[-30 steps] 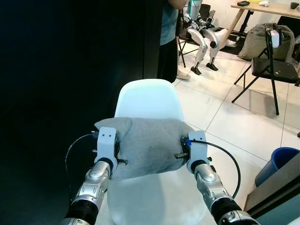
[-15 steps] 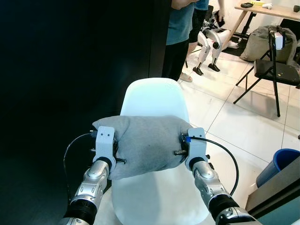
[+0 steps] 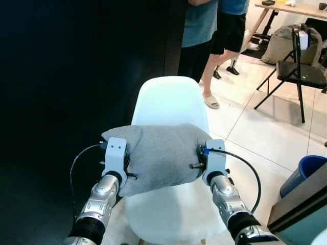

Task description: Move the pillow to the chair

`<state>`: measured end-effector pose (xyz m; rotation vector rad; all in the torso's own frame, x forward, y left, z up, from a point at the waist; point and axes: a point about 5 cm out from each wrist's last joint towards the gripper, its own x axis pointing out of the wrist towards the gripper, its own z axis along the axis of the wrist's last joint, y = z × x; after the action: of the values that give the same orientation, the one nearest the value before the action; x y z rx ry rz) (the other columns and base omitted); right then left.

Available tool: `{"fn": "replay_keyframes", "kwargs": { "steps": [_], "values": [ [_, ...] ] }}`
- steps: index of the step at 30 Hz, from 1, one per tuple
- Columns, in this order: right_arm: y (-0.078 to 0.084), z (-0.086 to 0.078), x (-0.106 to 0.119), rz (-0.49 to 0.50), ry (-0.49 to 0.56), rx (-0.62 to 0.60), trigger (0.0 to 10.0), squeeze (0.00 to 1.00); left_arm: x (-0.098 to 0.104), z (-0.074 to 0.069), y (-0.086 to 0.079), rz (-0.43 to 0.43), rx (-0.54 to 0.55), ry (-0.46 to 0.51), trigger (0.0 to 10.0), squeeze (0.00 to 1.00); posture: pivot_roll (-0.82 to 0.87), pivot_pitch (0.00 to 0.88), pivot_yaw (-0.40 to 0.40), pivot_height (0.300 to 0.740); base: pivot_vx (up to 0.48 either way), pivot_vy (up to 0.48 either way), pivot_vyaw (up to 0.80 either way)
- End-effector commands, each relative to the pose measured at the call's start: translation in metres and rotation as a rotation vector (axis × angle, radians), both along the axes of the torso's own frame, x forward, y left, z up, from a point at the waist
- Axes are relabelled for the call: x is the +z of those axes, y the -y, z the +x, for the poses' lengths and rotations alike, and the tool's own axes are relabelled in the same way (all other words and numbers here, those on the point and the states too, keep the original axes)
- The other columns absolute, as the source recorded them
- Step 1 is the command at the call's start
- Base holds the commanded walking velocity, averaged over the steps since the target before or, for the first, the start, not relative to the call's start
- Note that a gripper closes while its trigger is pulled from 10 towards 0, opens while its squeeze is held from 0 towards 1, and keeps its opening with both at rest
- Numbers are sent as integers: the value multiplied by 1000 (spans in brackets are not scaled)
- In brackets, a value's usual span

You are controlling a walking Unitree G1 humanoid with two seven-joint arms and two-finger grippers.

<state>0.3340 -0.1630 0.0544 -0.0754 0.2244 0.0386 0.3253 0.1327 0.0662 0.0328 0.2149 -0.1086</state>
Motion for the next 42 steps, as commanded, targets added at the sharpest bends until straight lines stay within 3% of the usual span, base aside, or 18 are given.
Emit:
{"fn": "replay_keyframes", "kwargs": {
  "steps": [1,8,15,24,30,33,34,35,36,42],
  "values": [
    [-3,0,1,22,15,19,10000,0,4,1,1,17,-12,29,10000,0,56,75,-5,615,0,0,0],
    [-2,3,4,-46,18,45,10000,0,6,4,1,16,-21,29,10000,0,58,100,-11,610,0,0,0],
    [8,26,33,-109,58,46,10000,0,26,23,0,17,-55,82,10000,0,50,145,-17,595,0,0,0],
    [3,40,57,-119,132,53,10000,0,45,37,0,1,-80,123,10000,0,47,154,-24,595,0,0,0],
    [-8,44,58,-97,97,69,10000,0,48,44,-17,86,-32,126,10000,0,50,159,-28,595,0,0,0],
    [-9,46,60,-57,103,66,10000,0,49,45,-21,87,-22,133,10000,0,56,159,-32,595,0,0,0],
    [-9,46,61,-38,110,64,10000,678,48,44,-20,68,-32,131,10000,1000,57,158,-33,595,0,0,0],
    [-9,46,62,-25,116,62,10000,678,48,44,-20,55,-40,130,10000,1000,57,157,-33,595,0,0,0],
    [-8,46,63,-17,128,62,10000,1000,46,44,-19,45,-47,128,10000,1000,58,157,-33,595,0,0,0],
    [-10,44,63,-66,156,85,10000,1000,44,42,-17,22,-46,131,10000,1000,58,154,-30,595,0,0,0]
  ]
}}
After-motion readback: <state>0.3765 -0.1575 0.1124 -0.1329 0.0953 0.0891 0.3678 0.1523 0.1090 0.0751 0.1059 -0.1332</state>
